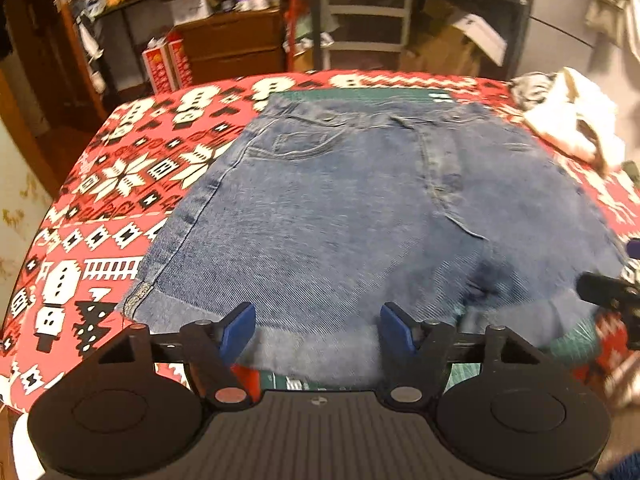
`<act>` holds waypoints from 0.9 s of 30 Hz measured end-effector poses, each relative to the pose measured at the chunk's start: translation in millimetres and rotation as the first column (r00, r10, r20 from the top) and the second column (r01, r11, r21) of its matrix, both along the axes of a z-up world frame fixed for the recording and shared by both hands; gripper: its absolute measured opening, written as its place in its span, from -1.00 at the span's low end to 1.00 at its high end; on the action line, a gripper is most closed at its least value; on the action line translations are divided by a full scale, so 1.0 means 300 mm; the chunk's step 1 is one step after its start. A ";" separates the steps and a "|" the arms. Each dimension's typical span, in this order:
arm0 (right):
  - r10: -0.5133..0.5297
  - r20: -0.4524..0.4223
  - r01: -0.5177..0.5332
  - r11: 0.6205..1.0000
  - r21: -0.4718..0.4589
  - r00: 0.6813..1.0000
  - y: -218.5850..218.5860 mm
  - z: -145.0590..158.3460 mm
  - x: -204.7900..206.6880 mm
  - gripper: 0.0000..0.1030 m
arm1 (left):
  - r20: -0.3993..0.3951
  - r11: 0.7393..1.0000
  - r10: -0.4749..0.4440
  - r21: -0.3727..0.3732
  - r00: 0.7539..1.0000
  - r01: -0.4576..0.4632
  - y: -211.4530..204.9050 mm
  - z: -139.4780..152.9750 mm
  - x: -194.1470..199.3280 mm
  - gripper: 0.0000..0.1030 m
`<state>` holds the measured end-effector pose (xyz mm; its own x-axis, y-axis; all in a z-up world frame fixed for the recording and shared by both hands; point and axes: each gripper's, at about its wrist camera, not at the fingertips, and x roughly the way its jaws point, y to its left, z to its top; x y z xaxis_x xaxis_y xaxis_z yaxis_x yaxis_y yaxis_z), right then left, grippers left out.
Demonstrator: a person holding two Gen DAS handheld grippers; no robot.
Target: Fold clothes
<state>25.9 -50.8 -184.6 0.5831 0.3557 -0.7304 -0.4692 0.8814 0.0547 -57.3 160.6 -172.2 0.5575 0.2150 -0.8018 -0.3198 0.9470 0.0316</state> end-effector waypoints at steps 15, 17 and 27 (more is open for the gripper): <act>0.105 -0.158 -0.099 0.994 0.042 0.982 0.030 -0.057 -0.082 0.24 | -0.108 0.984 -0.135 -0.132 0.985 0.120 -0.057 -0.086 -0.038 -0.20; 0.105 -0.188 -0.099 0.994 0.038 0.977 0.036 -0.075 -0.072 0.24 | -0.116 0.982 -0.151 -0.131 0.982 0.135 -0.065 -0.095 -0.019 -0.22; 0.074 -0.182 -0.078 0.997 -0.018 0.981 0.071 -0.117 -0.059 0.29 | -0.115 0.986 -0.161 -0.068 0.980 0.154 -0.099 -0.100 0.034 -0.48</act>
